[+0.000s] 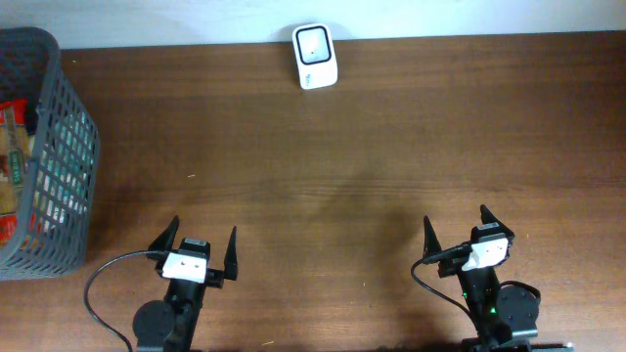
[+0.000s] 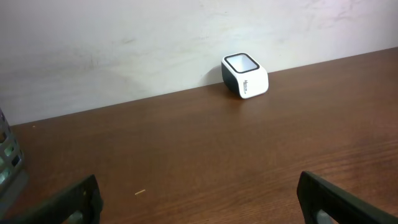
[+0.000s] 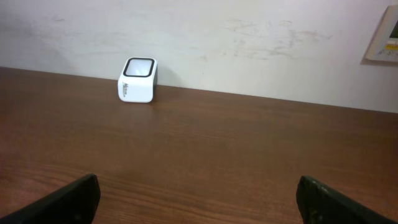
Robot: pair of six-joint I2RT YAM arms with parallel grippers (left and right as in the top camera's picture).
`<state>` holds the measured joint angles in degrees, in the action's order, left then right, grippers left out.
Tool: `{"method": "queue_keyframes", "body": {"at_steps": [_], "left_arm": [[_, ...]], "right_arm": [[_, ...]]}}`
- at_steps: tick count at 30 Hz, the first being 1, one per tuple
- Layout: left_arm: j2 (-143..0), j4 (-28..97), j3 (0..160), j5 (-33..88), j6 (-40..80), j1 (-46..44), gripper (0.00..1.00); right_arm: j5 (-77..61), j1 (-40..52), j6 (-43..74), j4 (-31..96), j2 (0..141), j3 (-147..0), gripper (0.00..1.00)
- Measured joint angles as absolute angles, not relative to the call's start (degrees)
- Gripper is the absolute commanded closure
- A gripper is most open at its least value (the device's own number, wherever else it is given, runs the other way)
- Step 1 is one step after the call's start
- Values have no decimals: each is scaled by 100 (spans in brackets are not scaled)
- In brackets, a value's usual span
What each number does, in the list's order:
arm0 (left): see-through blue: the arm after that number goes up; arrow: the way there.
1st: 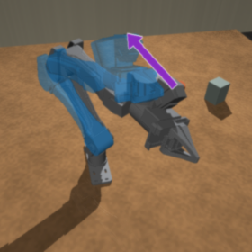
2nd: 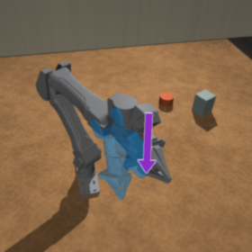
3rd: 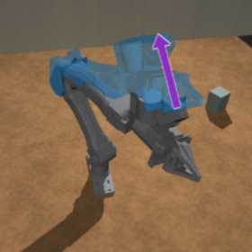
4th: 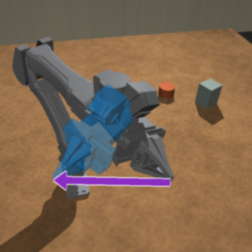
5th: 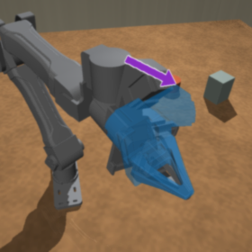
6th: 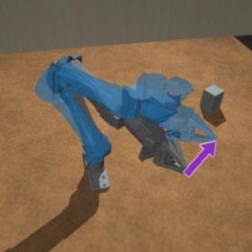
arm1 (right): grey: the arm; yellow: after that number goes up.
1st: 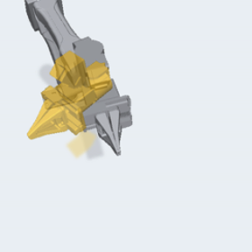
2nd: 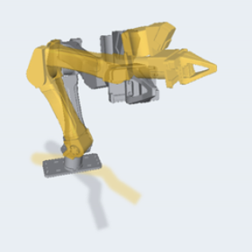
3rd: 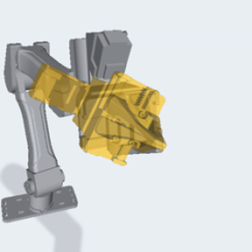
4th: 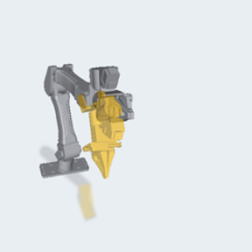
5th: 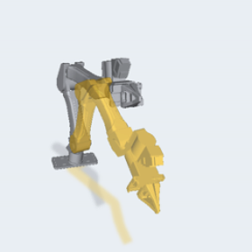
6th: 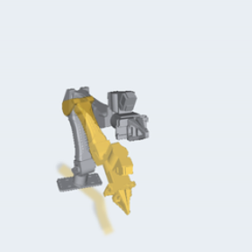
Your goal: Scan the item barcode
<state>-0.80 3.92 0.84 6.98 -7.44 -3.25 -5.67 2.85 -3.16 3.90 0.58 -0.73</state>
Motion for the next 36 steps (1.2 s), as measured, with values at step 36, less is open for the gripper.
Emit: {"method": "queue_keyframes", "body": {"at_steps": [36], "left_arm": [[-82,687,178,657,-744,-325,1]], "right_arm": [[-567,285,-316,390,58,-73,1]]}}
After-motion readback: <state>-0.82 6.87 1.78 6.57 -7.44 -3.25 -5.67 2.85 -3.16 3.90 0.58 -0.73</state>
